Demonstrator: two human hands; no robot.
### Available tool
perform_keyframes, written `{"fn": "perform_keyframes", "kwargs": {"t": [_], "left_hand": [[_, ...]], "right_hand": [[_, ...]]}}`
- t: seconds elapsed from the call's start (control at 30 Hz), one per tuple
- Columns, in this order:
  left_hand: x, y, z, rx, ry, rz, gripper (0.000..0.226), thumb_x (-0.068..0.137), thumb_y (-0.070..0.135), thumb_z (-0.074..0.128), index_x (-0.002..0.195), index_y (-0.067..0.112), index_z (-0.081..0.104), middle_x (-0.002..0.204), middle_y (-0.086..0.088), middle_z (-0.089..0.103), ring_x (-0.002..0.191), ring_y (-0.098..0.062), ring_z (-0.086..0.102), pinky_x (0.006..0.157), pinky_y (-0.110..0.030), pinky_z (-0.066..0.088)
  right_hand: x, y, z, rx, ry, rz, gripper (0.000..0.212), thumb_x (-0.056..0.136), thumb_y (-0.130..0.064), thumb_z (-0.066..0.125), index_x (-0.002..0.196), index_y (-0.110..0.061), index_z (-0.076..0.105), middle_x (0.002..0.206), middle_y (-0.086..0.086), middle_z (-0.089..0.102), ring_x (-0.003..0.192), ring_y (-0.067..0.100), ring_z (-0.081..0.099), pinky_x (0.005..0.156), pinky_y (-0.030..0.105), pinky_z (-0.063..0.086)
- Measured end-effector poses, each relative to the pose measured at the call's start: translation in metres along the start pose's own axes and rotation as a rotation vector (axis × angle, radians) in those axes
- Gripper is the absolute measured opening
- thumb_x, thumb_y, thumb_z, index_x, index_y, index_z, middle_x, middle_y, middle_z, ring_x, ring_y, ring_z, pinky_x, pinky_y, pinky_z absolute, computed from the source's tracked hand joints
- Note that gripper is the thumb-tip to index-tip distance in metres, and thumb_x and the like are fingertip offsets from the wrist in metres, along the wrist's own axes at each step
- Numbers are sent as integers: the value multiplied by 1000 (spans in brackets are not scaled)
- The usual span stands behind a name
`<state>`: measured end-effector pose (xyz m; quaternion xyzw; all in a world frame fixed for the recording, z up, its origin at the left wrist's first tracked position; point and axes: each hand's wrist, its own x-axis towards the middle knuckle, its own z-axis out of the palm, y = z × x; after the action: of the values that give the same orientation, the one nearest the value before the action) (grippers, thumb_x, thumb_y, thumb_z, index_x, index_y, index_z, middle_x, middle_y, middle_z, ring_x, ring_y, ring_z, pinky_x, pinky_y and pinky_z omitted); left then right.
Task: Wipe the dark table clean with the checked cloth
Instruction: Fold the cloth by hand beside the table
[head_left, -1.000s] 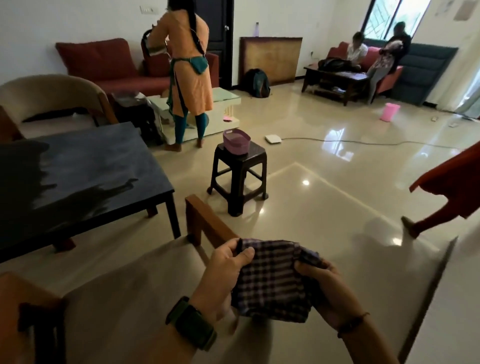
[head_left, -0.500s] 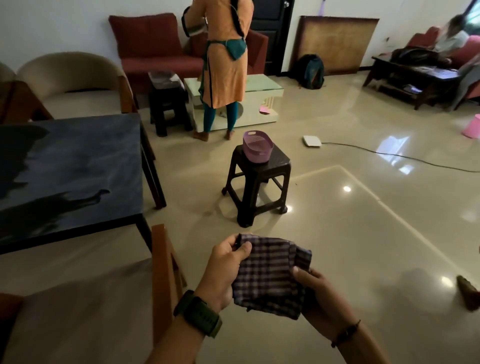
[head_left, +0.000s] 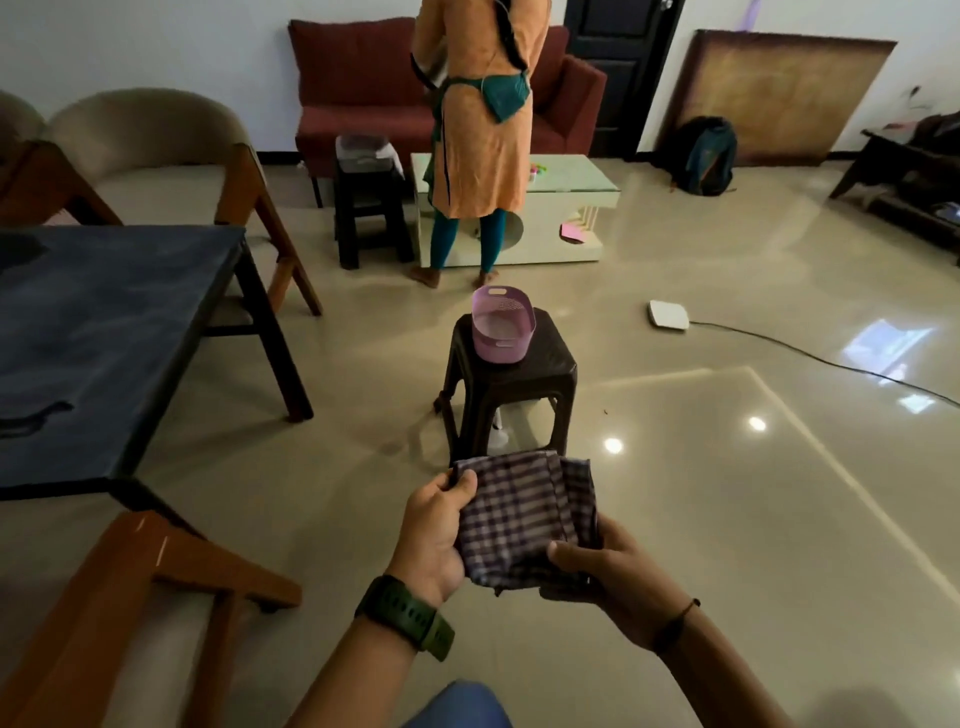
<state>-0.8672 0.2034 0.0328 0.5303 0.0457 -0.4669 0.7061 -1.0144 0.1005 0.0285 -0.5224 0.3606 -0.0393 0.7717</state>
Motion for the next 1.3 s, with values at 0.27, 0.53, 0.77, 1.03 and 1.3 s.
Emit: {"fn": "perform_keyframes", "kwargs": {"t": [0.27, 0.53, 0.77, 1.03, 1.3], "left_hand": [[161, 33, 74, -59, -14, 9, 17, 91, 13, 48, 98, 6, 61, 92, -11, 70, 81, -24, 68, 59, -35, 56], [311, 97, 142, 176, -3, -56, 44, 86, -3, 50, 111, 30, 38, 99, 1, 59, 88, -19, 58, 67, -38, 50], [453, 135, 175, 343, 199, -5, 54, 88, -5, 46, 136, 16, 33, 121, -10, 54, 98, -23, 55, 69, -31, 50], [598, 133, 172, 538, 430, -50, 68, 78, -12, 35, 135, 24, 37, 118, -4, 57, 90, -21, 59, 73, -36, 50], [692, 120, 137, 709, 461, -176, 67, 77, -5, 34, 135, 29, 34, 128, -7, 53, 100, -26, 57, 87, -43, 52]], "right_hand": [[166, -73, -78, -25, 75, -19, 34, 84, 4, 59, 116, -4, 52, 109, 14, 63, 94, 28, 64, 64, 29, 58], [319, -191, -131, -56, 115, 42, 25, 84, 12, 54, 101, -7, 56, 100, 11, 65, 86, 23, 64, 69, 34, 58], [458, -233, -161, -77, 73, 126, 17, 88, 6, 55, 97, -8, 58, 103, 14, 66, 87, 26, 65, 73, 35, 59], [623, -219, -164, -263, 124, 329, 6, 89, -13, 51, 89, -14, 57, 110, 16, 64, 98, 34, 63, 83, 51, 54], [713, -193, -148, -566, 218, 336, 30, 89, -2, 44, 116, 2, 54, 112, 17, 60, 106, 34, 55, 81, 32, 41]]}}
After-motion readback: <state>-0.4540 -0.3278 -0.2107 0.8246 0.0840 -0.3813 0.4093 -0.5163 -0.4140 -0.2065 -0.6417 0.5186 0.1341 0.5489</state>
